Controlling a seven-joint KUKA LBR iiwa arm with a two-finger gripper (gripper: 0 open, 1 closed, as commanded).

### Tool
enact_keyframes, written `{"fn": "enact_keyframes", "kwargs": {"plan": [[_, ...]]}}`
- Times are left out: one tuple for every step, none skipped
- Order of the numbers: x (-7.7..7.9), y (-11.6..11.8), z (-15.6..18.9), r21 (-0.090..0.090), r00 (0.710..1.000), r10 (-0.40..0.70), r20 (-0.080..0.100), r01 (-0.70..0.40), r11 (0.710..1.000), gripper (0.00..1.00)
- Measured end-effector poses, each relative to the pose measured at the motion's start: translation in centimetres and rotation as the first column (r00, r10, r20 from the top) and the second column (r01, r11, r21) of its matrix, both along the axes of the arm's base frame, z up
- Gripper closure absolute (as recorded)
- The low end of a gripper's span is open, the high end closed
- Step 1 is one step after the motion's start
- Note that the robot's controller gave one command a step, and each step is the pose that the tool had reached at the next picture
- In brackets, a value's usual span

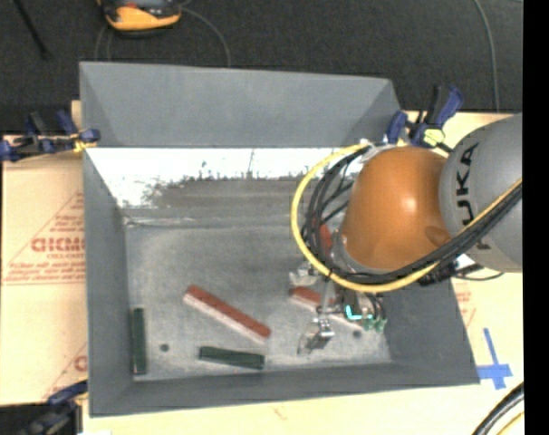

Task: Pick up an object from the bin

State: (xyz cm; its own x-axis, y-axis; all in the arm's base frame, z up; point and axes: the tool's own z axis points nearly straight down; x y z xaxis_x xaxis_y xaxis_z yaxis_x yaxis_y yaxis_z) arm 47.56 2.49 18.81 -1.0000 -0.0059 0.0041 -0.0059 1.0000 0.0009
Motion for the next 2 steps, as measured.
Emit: {"fn": "enact_keyframes", "kwargs": {"plan": [[0.2,0.0,0.3,0.000,1.000,-0.001,0.006,0.001,1.000,0.00],[0.7,1.1,-5.2,0.000,1.000,0.000,0.013,0.000,1.000,0.00]]}}
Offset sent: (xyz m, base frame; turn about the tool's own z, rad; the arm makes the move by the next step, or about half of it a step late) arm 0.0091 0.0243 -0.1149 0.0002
